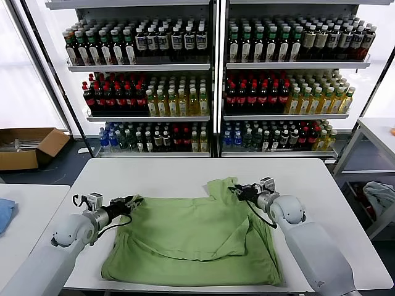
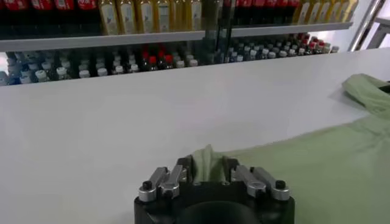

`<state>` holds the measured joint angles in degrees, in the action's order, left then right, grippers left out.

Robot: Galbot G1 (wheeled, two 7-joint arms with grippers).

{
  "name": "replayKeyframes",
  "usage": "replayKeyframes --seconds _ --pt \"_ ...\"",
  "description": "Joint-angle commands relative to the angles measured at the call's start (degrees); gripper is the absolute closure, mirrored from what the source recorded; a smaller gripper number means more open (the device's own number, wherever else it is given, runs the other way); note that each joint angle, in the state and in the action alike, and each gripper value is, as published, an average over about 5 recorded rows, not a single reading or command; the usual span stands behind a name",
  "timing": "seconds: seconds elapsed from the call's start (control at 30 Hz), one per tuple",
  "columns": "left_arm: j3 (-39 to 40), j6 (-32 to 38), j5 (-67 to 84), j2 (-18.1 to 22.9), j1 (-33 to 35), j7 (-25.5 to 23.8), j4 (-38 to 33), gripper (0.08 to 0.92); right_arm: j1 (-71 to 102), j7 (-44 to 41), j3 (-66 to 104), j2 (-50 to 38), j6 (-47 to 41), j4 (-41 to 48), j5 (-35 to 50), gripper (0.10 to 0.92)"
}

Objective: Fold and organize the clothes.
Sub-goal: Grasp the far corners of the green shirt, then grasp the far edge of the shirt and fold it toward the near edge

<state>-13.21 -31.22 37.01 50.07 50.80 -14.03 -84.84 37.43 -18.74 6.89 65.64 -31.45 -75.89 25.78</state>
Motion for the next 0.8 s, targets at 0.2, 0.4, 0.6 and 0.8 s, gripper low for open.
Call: replayKeyframes --seconds 0.2,0.4,0.6,0.8 --pt "-1.14 1.15 0.78 -0.80 0.97 -0.29 -3.42 0.873 1.30 0.94 1.75 0.01 0.17 -4.31 4.33 0.919" --pt "-2.93 1.30 1.46 -1.92 2.59 -0.01 -8.19 0.909 3.85 2.28 4.09 -1.09 0.19 -10.35 8.46 0.919" --pt "-5.98 1.76 1.54 -2.67 5.90 0.11 -12.20 0.909 8.66 3.32 7.55 -3.33 0.45 -18.57 11.88 0.919" --pt "-10.38 1.35 2.44 -3.73 11.86 1.30 -17.64 0.909 16.67 3.39 12.92 -6.21 0.95 -25.59 13.68 0.919"
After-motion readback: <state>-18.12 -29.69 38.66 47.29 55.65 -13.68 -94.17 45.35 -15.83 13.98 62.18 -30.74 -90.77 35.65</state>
